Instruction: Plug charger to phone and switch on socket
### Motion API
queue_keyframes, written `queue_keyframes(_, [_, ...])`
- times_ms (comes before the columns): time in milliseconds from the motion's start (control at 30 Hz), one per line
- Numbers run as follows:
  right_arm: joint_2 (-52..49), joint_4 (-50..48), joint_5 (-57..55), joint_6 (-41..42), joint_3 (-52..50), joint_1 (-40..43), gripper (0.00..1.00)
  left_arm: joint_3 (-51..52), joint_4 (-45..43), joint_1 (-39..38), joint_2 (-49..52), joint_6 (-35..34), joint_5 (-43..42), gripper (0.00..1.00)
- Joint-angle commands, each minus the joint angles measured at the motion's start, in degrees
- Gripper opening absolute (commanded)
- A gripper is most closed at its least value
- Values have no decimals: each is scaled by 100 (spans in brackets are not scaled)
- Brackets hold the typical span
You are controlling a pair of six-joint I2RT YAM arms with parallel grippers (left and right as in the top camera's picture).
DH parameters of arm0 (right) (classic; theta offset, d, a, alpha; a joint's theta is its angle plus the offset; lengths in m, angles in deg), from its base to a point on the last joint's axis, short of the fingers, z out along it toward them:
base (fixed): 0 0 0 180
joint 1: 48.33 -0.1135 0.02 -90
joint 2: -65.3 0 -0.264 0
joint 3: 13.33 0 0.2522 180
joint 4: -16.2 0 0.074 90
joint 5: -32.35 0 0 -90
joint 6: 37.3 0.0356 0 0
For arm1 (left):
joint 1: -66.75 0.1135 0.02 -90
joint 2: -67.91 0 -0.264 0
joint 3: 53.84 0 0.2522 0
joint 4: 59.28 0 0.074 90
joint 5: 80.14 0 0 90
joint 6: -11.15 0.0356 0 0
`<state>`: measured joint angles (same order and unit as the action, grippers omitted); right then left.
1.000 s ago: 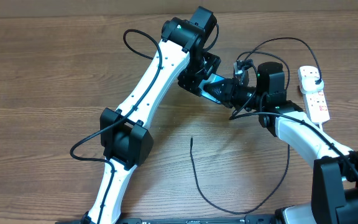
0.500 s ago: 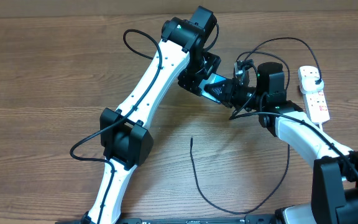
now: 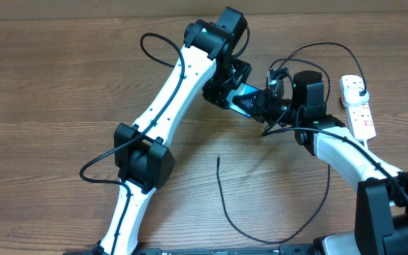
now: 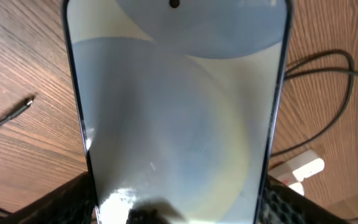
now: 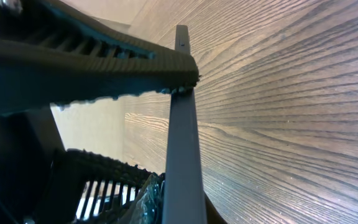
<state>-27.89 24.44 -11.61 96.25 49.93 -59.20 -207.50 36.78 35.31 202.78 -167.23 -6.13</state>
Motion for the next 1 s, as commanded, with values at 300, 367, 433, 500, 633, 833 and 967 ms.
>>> queue_keyframes(300, [26, -85, 103, -13, 105, -31, 10, -164, -50, -44, -72, -31, 138, 100])
queue_keyframes(367, [26, -85, 83, -13, 105, -31, 10, -164, -50, 15, -72, 0, 131, 100])
queue_keyframes(433, [26, -83, 35, -13, 105, -31, 9, -173, -55, 118, -74, 162, 107, 100])
queue_keyframes(500, [26, -83, -9, 20, 105, -22, 8, -177, -50, 256, -74, 343, 44, 100])
queue_keyframes(633, [26, -87, -216, 706, 105, 72, 5, -199, -52, 632, -74, 741, -533, 100])
queue_keyframes(833, [26, -87, -479, 1620, 105, 240, 4, -203, -46, 1169, -74, 1311, -1073, 100])
queue_keyframes(967, [26, -90, -643, 2765, 105, 264, 4, -203, -31, 1342, -74, 1521, -1113, 100])
